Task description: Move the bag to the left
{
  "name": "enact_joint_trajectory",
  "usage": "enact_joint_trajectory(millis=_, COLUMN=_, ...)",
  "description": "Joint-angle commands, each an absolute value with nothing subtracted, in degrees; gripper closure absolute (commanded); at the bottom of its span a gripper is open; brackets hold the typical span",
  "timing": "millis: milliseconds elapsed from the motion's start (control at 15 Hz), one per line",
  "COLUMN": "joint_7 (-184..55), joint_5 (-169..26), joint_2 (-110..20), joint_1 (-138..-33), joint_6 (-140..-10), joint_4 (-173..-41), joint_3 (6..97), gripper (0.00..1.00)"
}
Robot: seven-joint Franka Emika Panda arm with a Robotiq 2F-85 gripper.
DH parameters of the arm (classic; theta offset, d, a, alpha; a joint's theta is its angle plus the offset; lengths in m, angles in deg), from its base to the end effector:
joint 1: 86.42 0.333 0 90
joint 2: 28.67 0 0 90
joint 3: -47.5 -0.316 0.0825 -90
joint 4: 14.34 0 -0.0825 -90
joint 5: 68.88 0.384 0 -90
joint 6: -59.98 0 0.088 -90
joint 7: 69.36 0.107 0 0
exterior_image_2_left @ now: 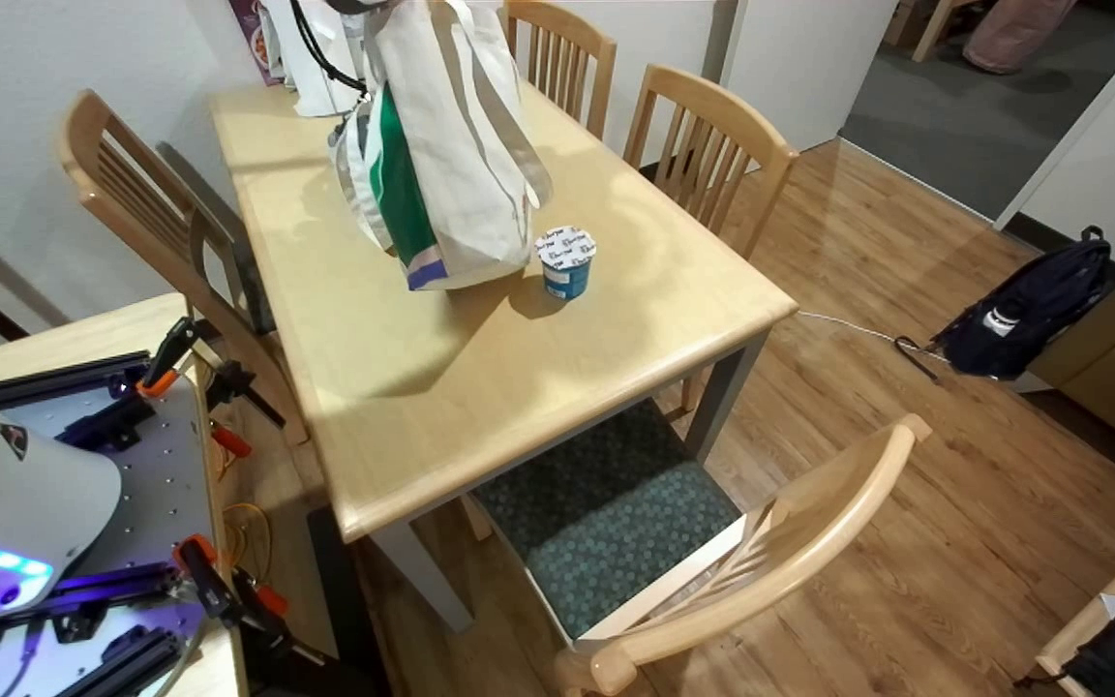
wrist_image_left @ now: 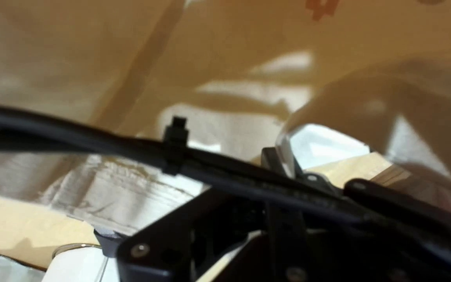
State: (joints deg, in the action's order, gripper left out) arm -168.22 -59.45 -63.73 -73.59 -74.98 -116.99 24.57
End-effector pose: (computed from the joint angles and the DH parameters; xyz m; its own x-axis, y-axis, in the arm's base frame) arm 0.5432 0.3683 0.2328 -0.5297 0.7792 0.3352 0.8289 0.5593 0.0097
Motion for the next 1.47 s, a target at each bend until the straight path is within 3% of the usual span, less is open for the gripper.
enact_joint_trajectory(millis=0, joint_7=-169.0, joint_5=-63.6, joint_2=-62.4, joint_1=-74.2, joint_6=-75.2, joint_4=-120.8, joint_3=26.6, gripper=0.99)
enact_joint_trajectory(millis=533, joint_7=-164.1, joint_5=-65.6, joint_2=-62.2, joint_1=-74.3, joint_6=-74.0, joint_4=-122.5, joint_3=28.8, gripper=0.99)
enact_joint_trajectory(millis=1133, joint_7=-137.6, joint_5=-67.3, joint_2=-62.3, joint_1=-70.8, joint_6=-85.2, joint_4=-124.3, joint_3=31.4, gripper=0.99)
enact_joint_trajectory(millis=1400, joint_7=-122.5, joint_5=-76.7, joint_2=-61.5, joint_1=-65.8, joint_6=-84.7, joint_4=-124.8, joint_3=37.1, gripper=0.99)
